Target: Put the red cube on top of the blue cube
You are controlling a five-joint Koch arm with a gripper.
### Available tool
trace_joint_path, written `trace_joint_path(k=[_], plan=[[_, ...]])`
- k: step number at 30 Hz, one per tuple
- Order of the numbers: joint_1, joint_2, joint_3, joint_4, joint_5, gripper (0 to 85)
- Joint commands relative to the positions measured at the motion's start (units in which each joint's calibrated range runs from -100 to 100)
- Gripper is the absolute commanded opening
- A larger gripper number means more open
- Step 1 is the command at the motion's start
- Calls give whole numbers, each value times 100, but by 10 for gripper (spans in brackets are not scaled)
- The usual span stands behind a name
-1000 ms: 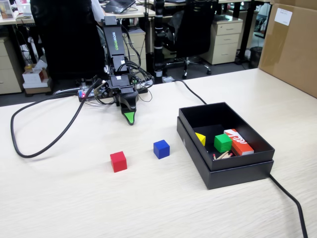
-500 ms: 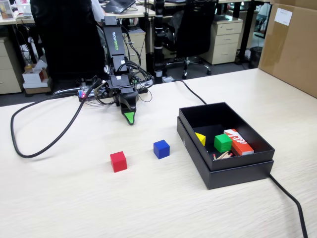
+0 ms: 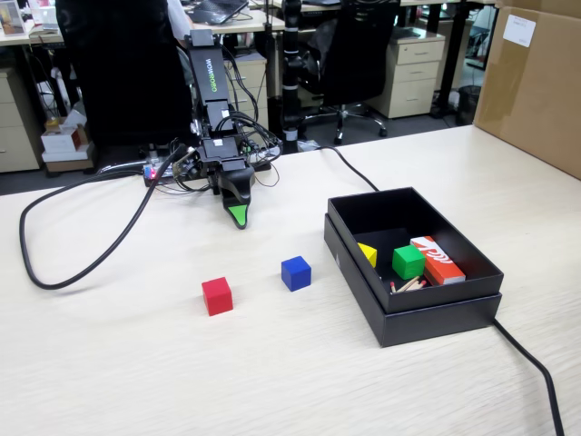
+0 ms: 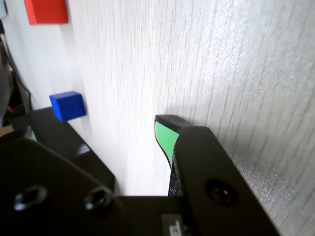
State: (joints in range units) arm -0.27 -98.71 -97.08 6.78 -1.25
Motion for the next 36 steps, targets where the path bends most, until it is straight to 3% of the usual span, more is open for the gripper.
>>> trace_joint_path(k=[1,19,28,36], plan=[[83,20,-111,-25,-10,485],[-73,8,34,-276,44,480],[-274,157,1920,-2185,59,477],[-357,1385,4241,-3550,93,473]])
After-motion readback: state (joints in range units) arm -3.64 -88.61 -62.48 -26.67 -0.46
